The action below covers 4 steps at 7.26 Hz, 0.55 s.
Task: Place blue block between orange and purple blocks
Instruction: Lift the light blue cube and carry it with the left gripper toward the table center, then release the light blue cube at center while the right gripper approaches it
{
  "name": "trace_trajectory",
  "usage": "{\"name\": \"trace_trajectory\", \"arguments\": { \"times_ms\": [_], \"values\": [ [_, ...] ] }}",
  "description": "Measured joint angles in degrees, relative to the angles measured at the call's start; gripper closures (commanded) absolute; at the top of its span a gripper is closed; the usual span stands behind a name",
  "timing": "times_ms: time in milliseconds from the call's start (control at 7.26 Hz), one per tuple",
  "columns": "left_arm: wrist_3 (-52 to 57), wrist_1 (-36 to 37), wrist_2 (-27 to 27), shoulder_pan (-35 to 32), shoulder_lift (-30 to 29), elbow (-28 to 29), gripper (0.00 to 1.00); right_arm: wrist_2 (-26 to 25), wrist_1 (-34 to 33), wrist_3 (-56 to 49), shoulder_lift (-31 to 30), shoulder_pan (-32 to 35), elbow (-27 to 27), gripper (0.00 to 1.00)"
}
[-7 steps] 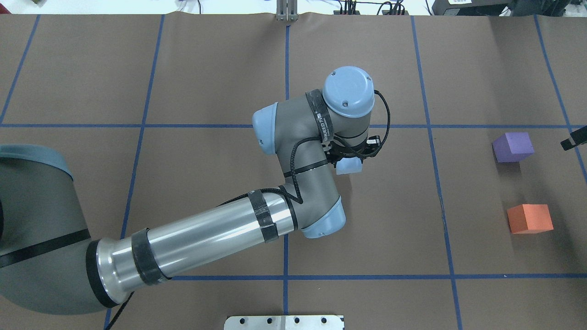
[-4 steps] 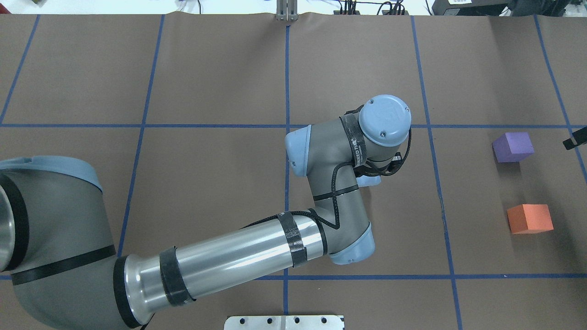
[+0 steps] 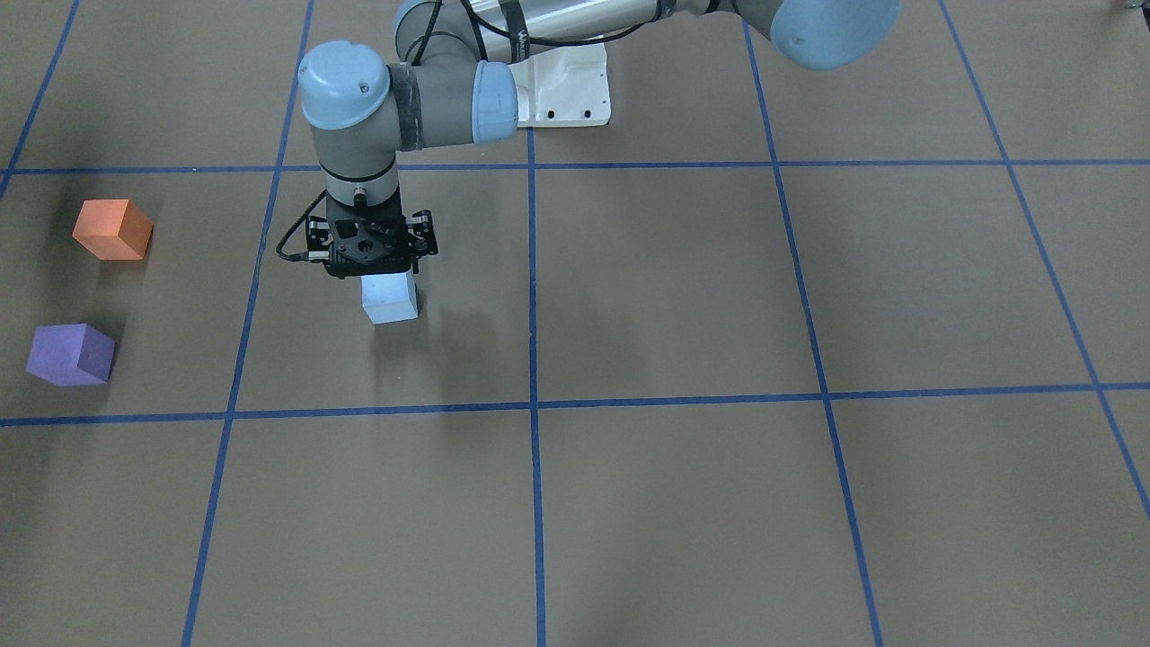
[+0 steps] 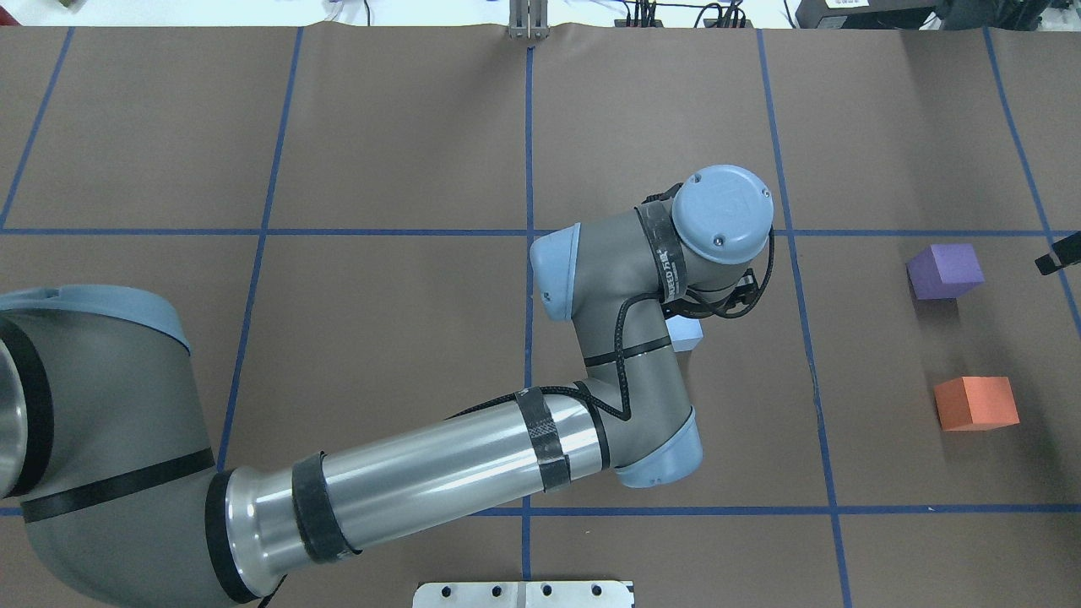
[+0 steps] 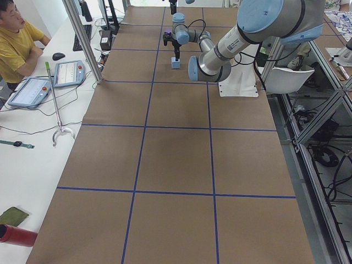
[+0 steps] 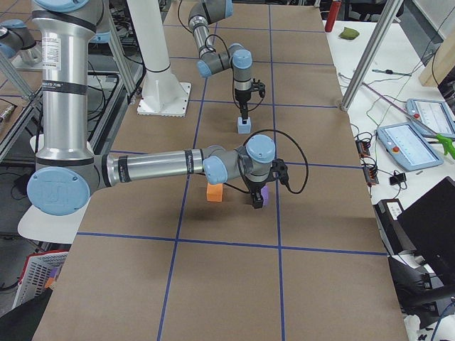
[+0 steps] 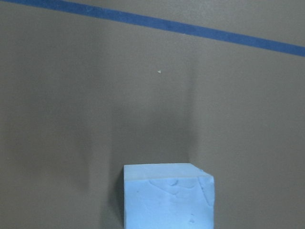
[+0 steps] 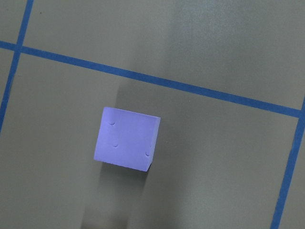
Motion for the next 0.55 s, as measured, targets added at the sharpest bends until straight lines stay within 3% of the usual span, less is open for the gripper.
{"name": "trace_trajectory", "arguments": {
  "times_ms": [275, 551],
  "values": [
    [0.5, 7.2, -4.6, -4.5, 5.3, -12.6, 0.00, -0.2, 0.0, 2.2, 1.5, -1.5, 0.1, 0.00],
    [3.8, 8.8, -8.8, -10.3, 14.5, -22.6, 0.00, -2.3, -0.1, 13.4, 7.9, -6.1, 0.9, 0.00]
  ]
}}
